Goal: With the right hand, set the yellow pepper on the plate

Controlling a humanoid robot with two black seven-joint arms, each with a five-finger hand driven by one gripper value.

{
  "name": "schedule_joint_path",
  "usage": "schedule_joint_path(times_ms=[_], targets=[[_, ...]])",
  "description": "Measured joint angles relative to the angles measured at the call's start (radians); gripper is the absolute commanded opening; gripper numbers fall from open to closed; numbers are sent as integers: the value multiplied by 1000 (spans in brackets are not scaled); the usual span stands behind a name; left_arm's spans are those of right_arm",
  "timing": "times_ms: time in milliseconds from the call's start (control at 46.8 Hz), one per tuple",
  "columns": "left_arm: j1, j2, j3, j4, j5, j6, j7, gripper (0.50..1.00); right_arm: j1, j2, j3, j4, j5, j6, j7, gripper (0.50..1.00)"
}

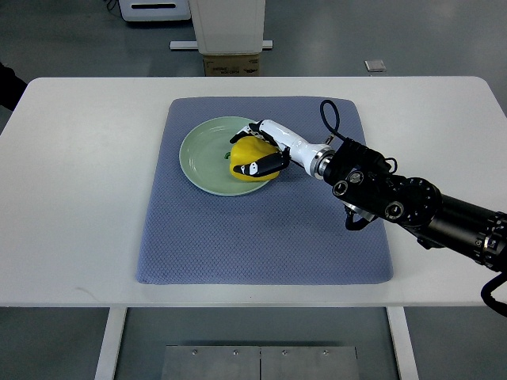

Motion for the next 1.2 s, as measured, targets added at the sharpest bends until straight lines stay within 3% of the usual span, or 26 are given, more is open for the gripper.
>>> schedule_joint_path(times_ms=[64,193,535,1198], targets=[[0,0,0,0,0,0,0,1000,1,0,5,9,2,-2,0,834],[0,0,0,0,0,0,0,1000,3,0,29,30,9,-22,0,989],[0,0,0,0,0,0,0,1000,9,0,85,47,12,-28,2,1000],[0,0,0,0,0,0,0,1000,-113,0,516,32,89,-45,1,1000]])
